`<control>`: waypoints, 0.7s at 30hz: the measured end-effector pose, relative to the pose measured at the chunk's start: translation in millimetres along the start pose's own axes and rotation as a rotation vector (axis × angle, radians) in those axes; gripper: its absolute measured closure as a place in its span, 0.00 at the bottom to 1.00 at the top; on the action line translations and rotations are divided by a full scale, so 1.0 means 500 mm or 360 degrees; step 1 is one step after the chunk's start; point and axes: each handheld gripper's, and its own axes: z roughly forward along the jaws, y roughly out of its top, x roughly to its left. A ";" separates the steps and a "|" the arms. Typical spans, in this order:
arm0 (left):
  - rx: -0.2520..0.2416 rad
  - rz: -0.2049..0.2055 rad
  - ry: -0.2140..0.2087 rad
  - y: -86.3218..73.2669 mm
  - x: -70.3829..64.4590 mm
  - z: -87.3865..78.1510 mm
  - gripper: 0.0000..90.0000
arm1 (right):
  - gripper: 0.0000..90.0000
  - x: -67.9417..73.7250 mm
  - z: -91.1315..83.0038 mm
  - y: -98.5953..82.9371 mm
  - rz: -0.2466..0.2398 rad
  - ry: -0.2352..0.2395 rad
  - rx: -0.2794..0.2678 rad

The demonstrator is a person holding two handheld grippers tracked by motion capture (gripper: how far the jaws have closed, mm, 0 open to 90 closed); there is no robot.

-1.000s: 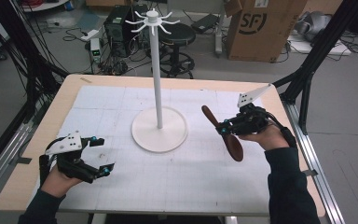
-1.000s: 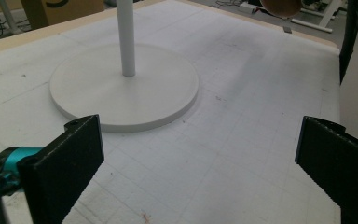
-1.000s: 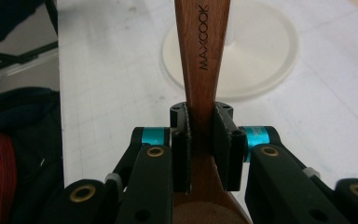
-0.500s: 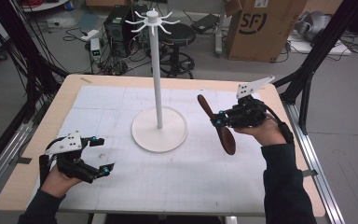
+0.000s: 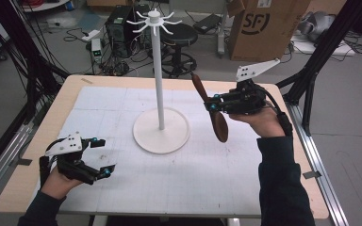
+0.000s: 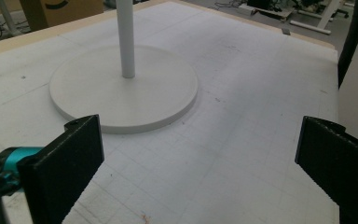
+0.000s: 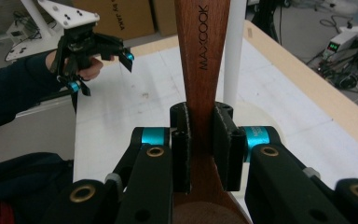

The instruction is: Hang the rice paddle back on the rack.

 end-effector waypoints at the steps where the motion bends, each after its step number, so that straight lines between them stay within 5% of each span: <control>1: -0.0002 -0.0002 -0.0002 0.000 0.000 0.000 0.02 | 0.87 0.000 0.000 0.000 0.0000 0.0000 0.0000; 21: -0.0009 0.0000 -0.0006 0.002 -0.001 -0.003 0.02 | 0.87 0.018 0.002 0.117 -0.0087 -0.0063 -0.0155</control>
